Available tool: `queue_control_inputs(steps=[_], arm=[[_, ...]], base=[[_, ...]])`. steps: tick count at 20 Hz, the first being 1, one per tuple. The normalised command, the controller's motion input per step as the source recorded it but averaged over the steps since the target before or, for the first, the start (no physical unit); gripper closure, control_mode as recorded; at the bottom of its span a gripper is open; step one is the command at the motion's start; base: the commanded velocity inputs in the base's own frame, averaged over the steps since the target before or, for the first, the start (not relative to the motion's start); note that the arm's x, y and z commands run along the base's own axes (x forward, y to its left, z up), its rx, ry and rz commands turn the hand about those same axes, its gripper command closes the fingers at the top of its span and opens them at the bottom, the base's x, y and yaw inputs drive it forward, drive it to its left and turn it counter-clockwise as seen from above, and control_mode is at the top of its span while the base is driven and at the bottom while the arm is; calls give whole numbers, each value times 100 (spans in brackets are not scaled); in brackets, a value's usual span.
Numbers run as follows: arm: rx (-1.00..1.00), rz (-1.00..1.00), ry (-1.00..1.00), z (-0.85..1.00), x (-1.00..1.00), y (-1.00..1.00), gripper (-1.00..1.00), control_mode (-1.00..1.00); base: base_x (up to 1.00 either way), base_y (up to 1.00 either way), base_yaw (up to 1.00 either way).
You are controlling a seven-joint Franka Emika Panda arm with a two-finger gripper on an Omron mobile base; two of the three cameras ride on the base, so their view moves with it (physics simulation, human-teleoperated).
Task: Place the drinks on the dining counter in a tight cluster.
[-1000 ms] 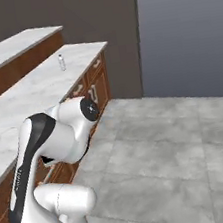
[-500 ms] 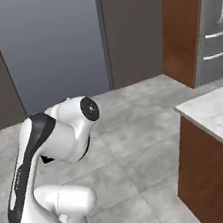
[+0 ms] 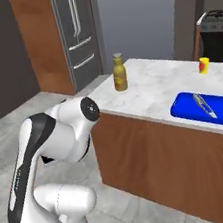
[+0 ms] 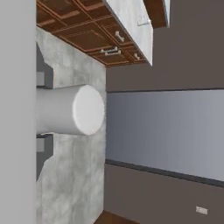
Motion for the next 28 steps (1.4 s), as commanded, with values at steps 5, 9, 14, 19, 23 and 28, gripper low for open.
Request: queue_control_inputs(steps=[5, 9, 14, 19, 23, 28], arm=[[0, 0, 0, 0, 0, 0, 100, 100], [0, 0, 0, 0, 0, 0, 100, 100], [0, 0, 0, 0, 0, 0, 100, 100], [0, 0, 0, 0, 0, 0, 100, 100], [0, 0, 0, 0, 0, 0, 100, 100], [0, 0, 0, 0, 0, 0, 100, 100]], base=[[75, 38, -76], [85, 80, -49], [56, 29, -8], [13, -6, 0], [23, -25, -6], [55, 0, -24]])
